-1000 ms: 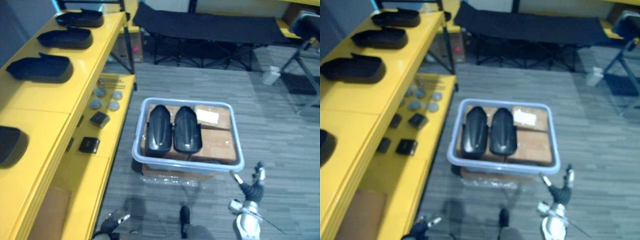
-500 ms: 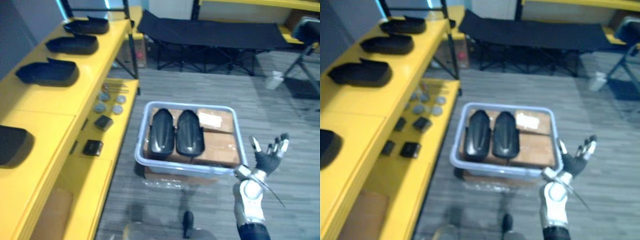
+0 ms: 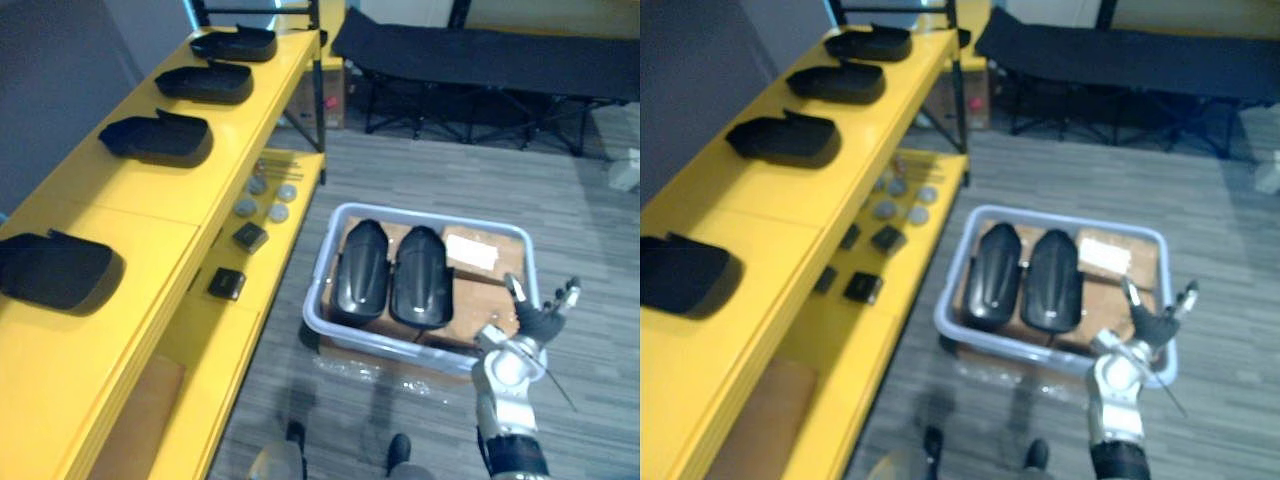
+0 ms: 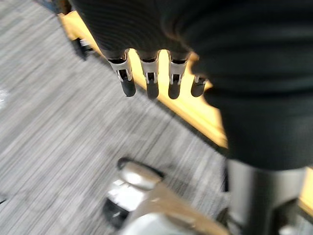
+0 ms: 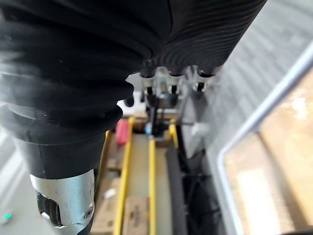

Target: Walk over and take plastic housings, then place them on the shelf

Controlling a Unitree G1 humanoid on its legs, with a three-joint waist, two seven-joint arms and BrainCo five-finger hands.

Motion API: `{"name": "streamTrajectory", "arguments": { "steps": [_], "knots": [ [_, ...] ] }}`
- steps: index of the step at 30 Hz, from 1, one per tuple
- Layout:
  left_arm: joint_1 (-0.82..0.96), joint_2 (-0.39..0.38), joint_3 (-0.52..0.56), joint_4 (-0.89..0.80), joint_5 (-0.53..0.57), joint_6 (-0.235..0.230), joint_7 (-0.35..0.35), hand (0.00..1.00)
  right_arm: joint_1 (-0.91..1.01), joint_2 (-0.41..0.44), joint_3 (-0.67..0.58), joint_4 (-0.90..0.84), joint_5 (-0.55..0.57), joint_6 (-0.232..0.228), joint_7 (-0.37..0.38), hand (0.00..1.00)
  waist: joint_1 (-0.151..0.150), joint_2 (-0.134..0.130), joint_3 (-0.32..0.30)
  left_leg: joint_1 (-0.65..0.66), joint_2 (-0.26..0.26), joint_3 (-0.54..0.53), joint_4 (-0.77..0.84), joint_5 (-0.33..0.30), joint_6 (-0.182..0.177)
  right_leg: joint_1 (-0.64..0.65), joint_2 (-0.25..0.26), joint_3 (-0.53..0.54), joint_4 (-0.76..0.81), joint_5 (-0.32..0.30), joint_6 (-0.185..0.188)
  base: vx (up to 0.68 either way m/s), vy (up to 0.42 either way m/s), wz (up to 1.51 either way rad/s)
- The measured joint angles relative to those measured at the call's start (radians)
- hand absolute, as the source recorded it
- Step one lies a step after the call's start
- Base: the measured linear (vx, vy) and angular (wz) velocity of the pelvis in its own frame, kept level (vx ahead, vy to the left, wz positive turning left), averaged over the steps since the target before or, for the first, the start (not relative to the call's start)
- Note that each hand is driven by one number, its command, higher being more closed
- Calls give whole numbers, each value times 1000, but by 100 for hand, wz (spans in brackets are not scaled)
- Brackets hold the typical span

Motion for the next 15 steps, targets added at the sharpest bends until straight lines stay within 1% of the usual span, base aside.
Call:
{"name": "streamTrajectory", "arguments": {
  "steps": [2, 3, 5, 6, 9, 11, 14, 15],
  "knots": [
    [-7, 14, -14, -18, -18, -5, 1, 0, -10, 4, -13, 25, 6, 12, -16, 0, 0, -12, 11, -16, -4, -7, -4, 6, 0, -15, -2, -3, 1, 1, 2, -22, -7, 13],
    [-23, 21, -14, -29, -24, -6, 2, 0, -14, 8, -33, 49, 21, 18, -26, 0, 5, -23, 40, -17, -5, -9, -4, 8, 0, -17, -4, -5, 4, 2, 2, -7, -26, 6],
    [-24, 27, -14, -44, -25, -5, 2, 0, -21, 12, -48, 76, 32, 20, -36, 0, 11, -30, 55, -33, -7, -11, -1, 9, 1, -31, -4, -5, 7, 2, 3, 5, -27, 5],
    [-30, 28, -14, -50, -25, -5, 2, 0, -53, 11, -87, 119, 45, 20, -44, 0, 13, -30, 86, -52, -12, -15, 11, 9, 2, -45, -6, -6, 15, 7, 6, 17, -17, 6],
    [-32, 26, -16, -58, -28, -5, 2, 0, -110, -11, -133, 183, 82, 19, -43, 0, 15, -26, 119, -74, -13, -21, 19, 10, 3, -63, -11, -9, 20, 9, 8, 7, 6, 9],
    [-43, 20, -24, -57, -54, -3, 1, 0, -167, -67, -156, 225, 104, 19, -34, 0, 16, -7, 162, -108, -20, -40, 46, 10, 4, -78, -19, -21, 35, 10, 10, 13, 35, 24],
    [-45, 19, -27, -52, -60, 4, -10, 0, -263, -124, -155, 249, 138, 19, 8, 0, 19, -2, 214, -134, -24, -45, 64, 9, 4, -103, -23, -22, 56, 10, 10, -33, 28, 8],
    [-46, 19, -27, -52, -61, 5, -18, 0, -283, -140, -155, 261, 142, 19, 12, 0, 18, -1, 222, -141, -25, -48, 69, 7, 7, -108, -24, -22, 62, 10, 9, -48, 31, 9]
  ]
}}
